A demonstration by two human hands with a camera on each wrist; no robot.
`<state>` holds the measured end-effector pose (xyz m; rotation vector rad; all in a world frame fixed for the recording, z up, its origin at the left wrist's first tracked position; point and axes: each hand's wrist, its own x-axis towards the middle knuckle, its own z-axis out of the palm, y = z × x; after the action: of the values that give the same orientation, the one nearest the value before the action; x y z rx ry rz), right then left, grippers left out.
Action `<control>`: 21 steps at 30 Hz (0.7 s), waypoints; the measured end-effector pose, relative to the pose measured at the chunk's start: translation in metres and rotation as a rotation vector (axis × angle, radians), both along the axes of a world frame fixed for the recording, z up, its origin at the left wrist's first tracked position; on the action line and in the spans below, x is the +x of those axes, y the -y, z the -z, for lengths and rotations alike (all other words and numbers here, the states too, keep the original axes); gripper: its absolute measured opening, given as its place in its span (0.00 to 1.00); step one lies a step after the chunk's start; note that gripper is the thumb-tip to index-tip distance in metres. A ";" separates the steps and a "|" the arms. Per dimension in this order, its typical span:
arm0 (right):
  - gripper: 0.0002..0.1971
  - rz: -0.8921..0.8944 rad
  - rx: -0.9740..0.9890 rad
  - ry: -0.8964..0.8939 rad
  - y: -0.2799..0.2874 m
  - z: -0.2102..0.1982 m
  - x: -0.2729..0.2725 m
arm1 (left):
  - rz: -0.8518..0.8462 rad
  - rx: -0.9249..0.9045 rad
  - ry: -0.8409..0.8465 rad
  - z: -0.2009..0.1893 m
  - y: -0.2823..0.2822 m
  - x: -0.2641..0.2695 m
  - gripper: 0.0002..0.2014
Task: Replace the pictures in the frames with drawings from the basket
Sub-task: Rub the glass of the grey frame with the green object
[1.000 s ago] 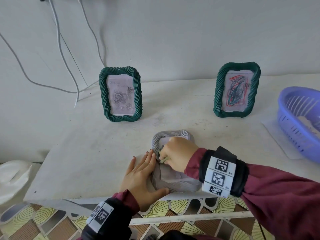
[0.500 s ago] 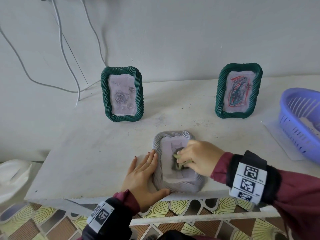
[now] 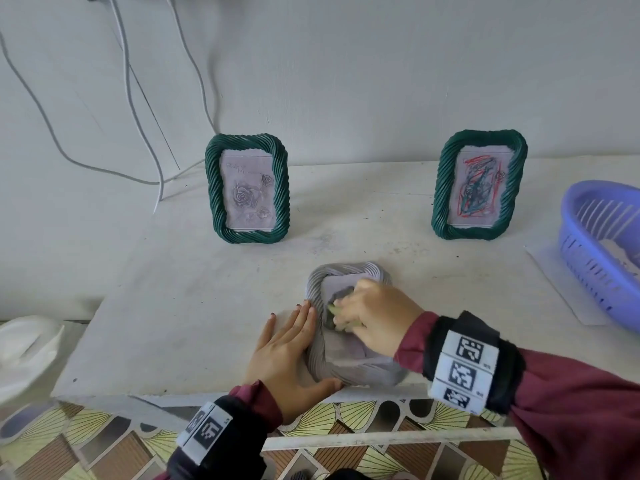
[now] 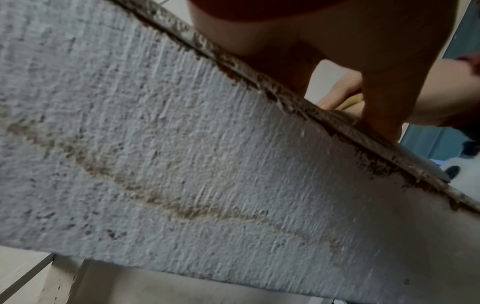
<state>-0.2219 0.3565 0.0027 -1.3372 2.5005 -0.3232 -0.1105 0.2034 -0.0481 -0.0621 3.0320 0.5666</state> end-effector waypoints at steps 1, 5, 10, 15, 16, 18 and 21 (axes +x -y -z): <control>0.13 -0.032 -0.015 0.006 -0.004 0.000 0.008 | -0.002 -0.001 0.001 0.001 0.000 0.000 0.52; 0.11 -0.176 -0.018 0.022 -0.020 -0.003 0.025 | 0.004 0.005 0.004 0.001 0.001 0.000 0.52; 0.12 -0.085 -0.033 0.092 -0.034 -0.008 0.003 | 0.023 0.032 0.002 0.000 0.004 0.000 0.51; 0.11 0.041 -0.024 0.026 -0.013 -0.005 -0.030 | 0.046 0.012 0.000 0.001 0.005 -0.001 0.51; 0.11 0.056 -0.025 0.012 -0.006 -0.006 -0.035 | 0.048 0.012 0.001 0.002 0.005 -0.001 0.51; 0.11 0.075 -0.027 -0.009 0.008 -0.009 -0.040 | 0.048 0.020 0.001 0.003 0.006 -0.002 0.51; 0.10 0.066 -0.002 -0.063 0.026 -0.010 -0.039 | 0.044 0.019 0.002 0.002 0.005 -0.001 0.51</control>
<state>-0.2608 0.3303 0.0127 -1.2866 2.6008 -0.3023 -0.1119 0.1989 -0.0498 0.0042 3.0176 0.5916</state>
